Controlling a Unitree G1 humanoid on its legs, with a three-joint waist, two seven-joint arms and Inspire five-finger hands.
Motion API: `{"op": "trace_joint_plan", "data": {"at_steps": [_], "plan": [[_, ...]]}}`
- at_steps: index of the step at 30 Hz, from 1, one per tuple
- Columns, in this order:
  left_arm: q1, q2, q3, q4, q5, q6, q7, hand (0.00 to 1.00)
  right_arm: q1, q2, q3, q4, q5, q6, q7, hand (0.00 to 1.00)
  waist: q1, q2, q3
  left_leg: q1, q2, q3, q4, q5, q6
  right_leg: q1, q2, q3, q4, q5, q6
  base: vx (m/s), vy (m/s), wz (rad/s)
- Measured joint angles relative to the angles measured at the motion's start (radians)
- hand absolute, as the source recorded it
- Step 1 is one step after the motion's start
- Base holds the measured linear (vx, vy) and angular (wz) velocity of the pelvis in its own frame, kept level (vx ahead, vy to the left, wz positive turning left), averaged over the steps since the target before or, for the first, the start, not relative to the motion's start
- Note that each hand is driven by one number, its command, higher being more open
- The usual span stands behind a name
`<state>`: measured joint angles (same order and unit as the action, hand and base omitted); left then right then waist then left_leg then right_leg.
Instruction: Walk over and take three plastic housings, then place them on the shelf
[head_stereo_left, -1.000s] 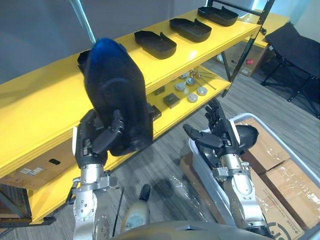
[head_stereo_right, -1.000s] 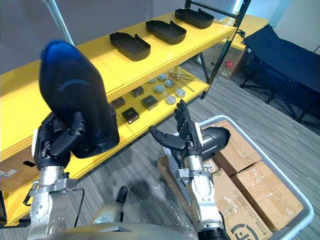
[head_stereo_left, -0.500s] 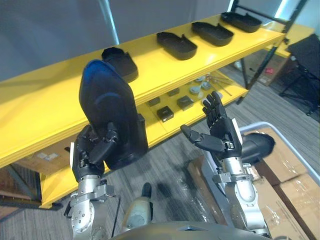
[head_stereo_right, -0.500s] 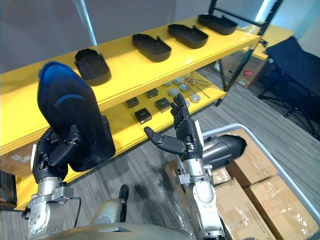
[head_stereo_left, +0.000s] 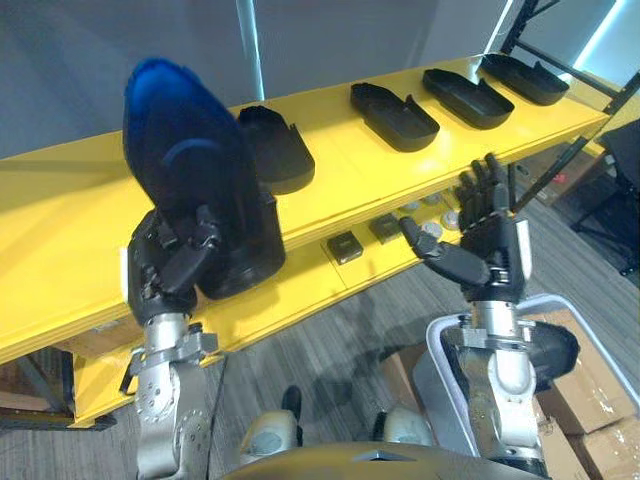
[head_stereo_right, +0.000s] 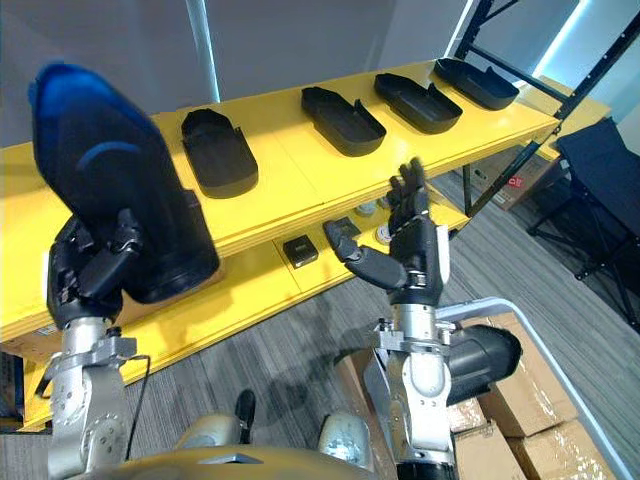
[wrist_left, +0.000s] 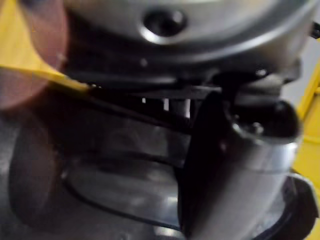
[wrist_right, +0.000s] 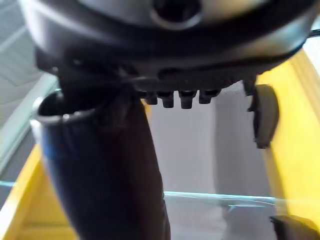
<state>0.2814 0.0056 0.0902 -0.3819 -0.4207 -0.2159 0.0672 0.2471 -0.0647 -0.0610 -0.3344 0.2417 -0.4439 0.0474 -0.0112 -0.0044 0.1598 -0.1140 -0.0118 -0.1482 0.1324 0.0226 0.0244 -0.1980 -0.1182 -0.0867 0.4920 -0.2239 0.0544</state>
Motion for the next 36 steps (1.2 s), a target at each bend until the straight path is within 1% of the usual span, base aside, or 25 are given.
{"op": "trace_joint_plan", "data": {"at_steps": [1, 2, 3, 4, 5, 6, 7, 8, 9, 10, 11, 12, 13, 14, 15, 16, 18, 21, 26, 29, 31, 33, 34, 35, 36], "plan": [[-0.001, -0.002, -0.007, 0.0, 0.0, 0.0, -0.004, 0.0, 0.006, 0.0, -0.007, -0.024, 0.0, -0.013, 0.001, 1.0, -0.004, -0.003, -0.001, -0.002, -0.005, -0.012, 0.006, -0.007, -0.005, 0.01, 0.01, 0.017, -0.053, 0.005, 0.003, 0.12, -0.169, 0.84], [0.005, -0.006, -0.017, 0.0, 0.0, 0.0, -0.008, 0.0, 0.017, 0.0, -0.011, -0.067, 0.0, -0.036, 0.002, 1.0, -0.004, -0.03, -0.018, 0.003, -0.027, -0.02, 0.008, -0.019, -0.014, 0.035, 0.001, 0.018, -0.138, -0.001, 0.001, 0.11, -0.168, 0.53], [0.007, -0.005, -0.015, 0.0, 0.0, -0.001, -0.01, 0.0, 0.015, -0.002, -0.012, -0.086, 0.0, -0.047, 0.004, 1.0, 0.0, -0.048, -0.028, 0.003, -0.045, -0.014, 0.008, -0.025, -0.021, 0.046, -0.009, 0.015, -0.169, 0.01, 0.005, 0.18, -0.253, 0.63], [0.01, -0.019, -0.02, 0.001, 0.001, 0.001, -0.009, 0.0, 0.005, -0.013, -0.025, -0.108, 0.003, -0.063, 0.011, 1.0, 0.006, -0.041, -0.031, 0.01, -0.037, 0.002, 0.019, -0.037, -0.024, 0.063, -0.021, -0.008, -0.172, 0.043, 0.019, 0.25, -0.277, 0.56], [0.019, -0.028, -0.02, -0.006, 0.002, 0.001, -0.01, 0.0, -0.006, -0.022, -0.03, -0.117, 0.018, -0.064, 0.013, 1.0, 0.017, -0.027, -0.035, 0.01, -0.005, 0.039, 0.046, -0.051, -0.042, 0.089, -0.02, -0.049, -0.191, 0.09, 0.004, 0.25, -0.262, 0.52], [0.025, -0.03, -0.017, -0.006, 0.001, 0.0, -0.009, 0.0, -0.014, -0.026, -0.032, -0.113, 0.022, -0.06, 0.012, 1.0, 0.024, -0.017, -0.039, 0.011, 0.006, 0.037, 0.058, -0.059, -0.055, 0.104, -0.014, -0.066, -0.194, 0.092, -0.001, 0.25, -0.202, 0.51], [0.037, -0.03, -0.017, -0.008, 0.0, 0.0, -0.005, 0.0, -0.023, -0.028, -0.038, -0.112, 0.042, -0.041, 0.011, 1.0, 0.037, 0.001, -0.057, 0.013, 0.031, 0.049, 0.063, -0.067, -0.067, 0.144, 0.001, -0.107, -0.223, 0.096, -0.011, 0.18, -0.124, 0.5], [0.038, -0.03, -0.017, -0.01, 0.0, 0.0, -0.005, 0.0, -0.028, -0.027, -0.041, -0.112, 0.042, -0.037, 0.01, 1.0, 0.036, 0.006, -0.062, 0.01, 0.045, 0.08, 0.059, -0.067, -0.062, 0.157, 0.004, -0.129, -0.234, 0.097, -0.013, 0.23, -0.131, 0.86], [0.037, -0.031, -0.025, -0.025, -0.001, 0.0, -0.005, 0.0, -0.041, -0.027, -0.059, -0.112, 0.042, -0.035, 0.009, 1.0, 0.031, 0.015, -0.069, -0.004, 0.081, 0.177, 0.055, -0.072, -0.033, 0.169, 0.002, -0.179, -0.243, 0.096, -0.015, 0.16, -0.087, 0.8], [0.037, -0.031, -0.032, -0.032, -0.002, 0.0, -0.005, 0.0, -0.046, -0.027, -0.067, -0.113, 0.041, -0.034, 0.006, 1.0, 0.03, 0.018, -0.071, -0.011, 0.104, 0.234, 0.057, -0.072, -0.021, 0.172, -0.002, -0.203, -0.247, 0.096, -0.015, 0.19, -0.083, 1.26], [0.022, -0.031, -0.064, -0.037, -0.006, -0.002, -0.013, 0.0, -0.048, -0.027, -0.084, -0.114, 0.039, -0.03, -0.021, 1.0, 0.026, 0.019, -0.073, -0.035, 0.165, 0.409, 0.085, -0.077, 0.018, 0.18, -0.021, -0.271, -0.253, 0.093, -0.02, 0.13, -0.037, 1.14], [0.015, -0.031, -0.082, -0.037, -0.006, -0.002, -0.015, 0.0, -0.048, -0.027, -0.092, -0.114, 0.039, -0.024, -0.034, 1.0, 0.02, 0.023, -0.076, -0.048, 0.188, 0.471, 0.098, -0.078, 0.022, 0.18, -0.029, -0.3, -0.251, 0.092, -0.021, 0.14, 0.017, 1.51], [-0.001, -0.032, -0.125, -0.036, -0.005, -0.002, -0.024, 0.0, -0.048, -0.028, -0.103, -0.112, 0.037, -0.019, -0.062, 1.0, 0.01, 0.038, -0.081, -0.056, 0.217, 0.55, 0.101, -0.045, 0.02, 0.179, -0.043, -0.335, -0.241, 0.09, -0.025, 0.1, 0.123, 1.18], [-0.011, -0.03, -0.152, -0.035, -0.004, -0.002, -0.033, 0.0, -0.05, -0.027, -0.115, -0.103, 0.034, -0.019, -0.077, 1.0, 0.009, 0.053, -0.086, -0.053, 0.198, 0.558, 0.073, -0.009, -0.017, 0.176, -0.055, -0.334, -0.226, 0.085, -0.024, 0.1, 0.195, 1.12], [-0.015, -0.025, -0.171, -0.034, -0.002, -0.004, -0.043, 0.0, -0.057, -0.027, -0.117, -0.08, 0.012, -0.017, -0.087, 1.0, 0.007, 0.049, -0.085, -0.043, 0.166, 0.538, 0.029, 0.011, -0.023, 0.174, -0.064, -0.312, -0.222, 0.084, -0.024, 0.08, 0.192, 0.67], [-0.017, -0.021, -0.174, -0.033, 0.0, -0.005, -0.048, 0.0, -0.068, -0.027, -0.121, -0.058, -0.003, -0.017, -0.087, 1.0, 0.006, 0.043, -0.083, -0.033, 0.149, 0.532, -0.001, 0.019, -0.026, 0.174, -0.071, -0.292, -0.224, 0.083, -0.023, 0.05, 0.181, 0.47], [-0.015, 0.006, -0.153, -0.003, 0.0, -0.006, -0.046, 0.0, -0.099, -0.021, -0.123, 0.016, -0.022, -0.016, -0.072, 1.0, 0.008, 0.017, -0.074, -0.007, 0.108, 0.53, -0.056, 0.041, -0.015, 0.184, -0.086, -0.24, -0.258, 0.082, -0.021, 0.02, 0.155, 0.21], [0.001, 0.024, -0.099, 0.052, 0.0, -0.005, -0.044, 0.0, -0.099, -0.007, -0.124, 0.055, -0.02, -0.016, -0.047, 1.0, 0.007, 0.005, -0.069, 0.027, 0.08, 0.537, -0.098, 0.051, -0.013, 0.22, -0.092, -0.207, -0.317, 0.095, -0.001, 0.0, 0.096, -0.04], [0.003, 0.032, -0.087, 0.056, 0.0, -0.004, -0.057, 0.0, -0.047, 0.018, -0.124, 0.055, 0.019, -0.016, -0.033, 1.0, 0.003, -0.003, -0.065, 0.063, 0.062, 0.546, -0.18, 0.091, -0.013, 0.242, -0.09, -0.197, -0.357, 0.114, 0.03, -0.01, 0.047, -0.05], [0.003, 0.032, -0.112, 0.03, 0.0, -0.002, -0.064, 0.0, -0.014, 0.065, -0.122, 0.055, 0.062, -0.016, -0.032, 1.0, -0.012, -0.003, -0.066, 0.091, 0.057, 0.546, -0.216, 0.109, -0.014, 0.258, -0.087, -0.199, -0.362, 0.115, 0.032, 0.0, 0.01, 0.01], [0.003, 0.031, -0.118, 0.002, -0.001, 0.001, -0.065, 0.0, -0.007, 0.075, -0.105, 0.055, 0.07, -0.016, -0.028, 1.0, -0.021, -0.003, -0.066, 0.093, 0.057, 0.552, -0.215, 0.106, -0.018, 0.258, -0.087, -0.191, -0.364, 0.117, 0.036, -0.01, 0.028, -0.08], [0.003, 0.031, -0.12, -0.006, -0.001, 0.001, -0.066, 0.0, -0.002, 0.075, -0.082, 0.056, 0.097, -0.015, -0.024, 1.0, -0.017, -0.006, -0.059, 0.076, 0.073, 0.556, -0.133, 0.069, -0.019, 0.266, -0.087, -0.18, -0.368, 0.117, 0.036, -0.02, 0.013, -0.12], [0.007, 0.031, -0.119, -0.005, -0.001, 0.003, -0.065, 0.0, -0.002, 0.074, -0.066, 0.056, 0.101, -0.015, -0.022, 1.0, -0.013, -0.007, -0.054, 0.049, 0.095, 0.552, -0.03, 0.026, -0.028, 0.277, -0.087, -0.177, -0.371, 0.113, 0.031, -0.05, -0.004, -0.25], [0.017, 0.028, -0.115, -0.004, -0.001, 0.003, -0.063, 0.0, -0.012, 0.06, -0.051, 0.065, 0.1, -0.016, -0.013, 1.0, 0.007, 0.0, -0.048, -0.007, 0.136, 0.484, 0.153, -0.045, -0.06, 0.289, -0.074, -0.152, -0.364, 0.103, 0.045, -0.07, -0.001, -0.38], [0.023, 0.028, -0.112, -0.004, -0.001, 0.002, -0.061, 0.0, -0.021, 0.05, -0.044, 0.077, 0.099, -0.016, -0.007, 1.0, 0.012, 0.003, -0.047, -0.022, 0.155, 0.445, 0.198, -0.057, -0.076, 0.289, -0.07, -0.137, -0.361, 0.103, 0.044, -0.09, 0.038, -0.51]]}}
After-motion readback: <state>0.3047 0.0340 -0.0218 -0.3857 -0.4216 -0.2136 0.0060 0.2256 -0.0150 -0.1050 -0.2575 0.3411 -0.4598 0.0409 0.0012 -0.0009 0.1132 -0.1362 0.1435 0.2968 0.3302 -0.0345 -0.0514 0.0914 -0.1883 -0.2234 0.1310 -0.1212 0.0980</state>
